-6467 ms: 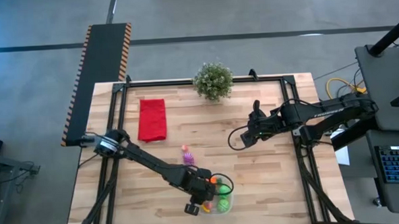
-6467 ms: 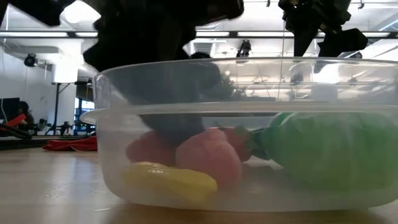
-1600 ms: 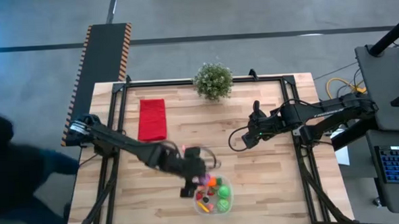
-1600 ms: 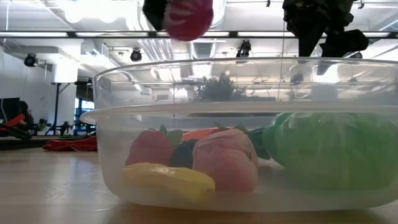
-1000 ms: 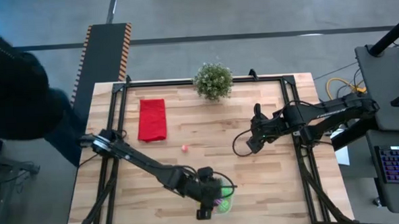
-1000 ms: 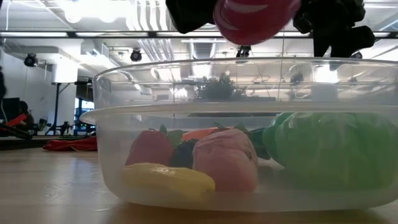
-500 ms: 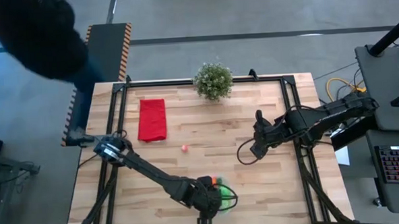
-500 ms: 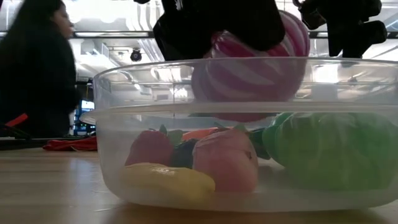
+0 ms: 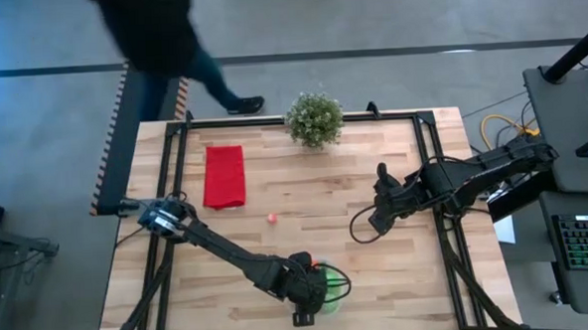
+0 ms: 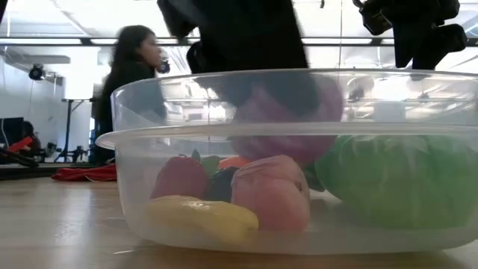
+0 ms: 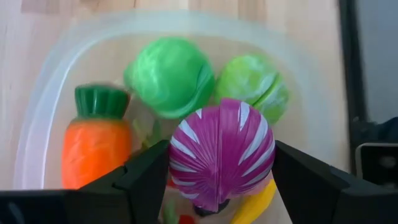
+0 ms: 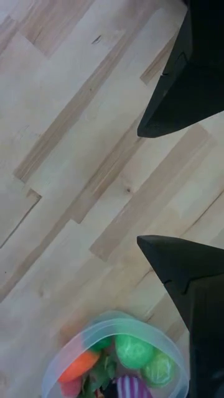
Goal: Pick and placing Produce into tupperware
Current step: Put the purple onion into the transparent bin, then put the pink peach into the transparent bin
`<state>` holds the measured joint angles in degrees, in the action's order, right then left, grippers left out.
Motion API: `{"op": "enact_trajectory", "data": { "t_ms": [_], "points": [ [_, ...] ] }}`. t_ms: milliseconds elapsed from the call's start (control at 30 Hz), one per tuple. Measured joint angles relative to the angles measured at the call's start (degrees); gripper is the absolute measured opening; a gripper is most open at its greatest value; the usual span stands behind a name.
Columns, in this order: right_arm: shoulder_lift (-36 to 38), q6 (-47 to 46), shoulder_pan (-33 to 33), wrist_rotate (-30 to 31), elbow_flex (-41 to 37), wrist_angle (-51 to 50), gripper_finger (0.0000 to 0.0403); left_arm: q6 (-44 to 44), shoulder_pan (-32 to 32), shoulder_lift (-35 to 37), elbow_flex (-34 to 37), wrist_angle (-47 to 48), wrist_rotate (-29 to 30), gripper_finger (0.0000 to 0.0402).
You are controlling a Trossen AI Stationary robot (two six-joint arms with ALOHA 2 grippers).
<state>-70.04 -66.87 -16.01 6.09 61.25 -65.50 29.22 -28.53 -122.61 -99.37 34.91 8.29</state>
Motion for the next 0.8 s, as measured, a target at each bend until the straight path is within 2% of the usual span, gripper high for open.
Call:
{"op": "enact_trajectory", "data": {
  "t_ms": [233,400,633,800],
  "points": [
    [0.0,0.0,0.0,0.0,0.0,-0.2,0.0263,0.4,0.0,0.0,0.6,0.0,0.1,0.0291],
    [0.0,-0.2,0.0,0.0,0.0,-0.3,0.0263,0.4,0.0,1.1,0.4,0.6,-0.6,0.0304],
    [0.0,-0.9,0.0,0.2,0.0,-0.3,0.0263,-0.2,1.1,7.6,0.4,7.2,-0.1,0.0306],
    [0.0,-1.8,0.0,0.4,0.0,-0.2,0.0263,-7.1,2.3,14.2,0.9,15.7,5.0,0.0304]
  ]
}}
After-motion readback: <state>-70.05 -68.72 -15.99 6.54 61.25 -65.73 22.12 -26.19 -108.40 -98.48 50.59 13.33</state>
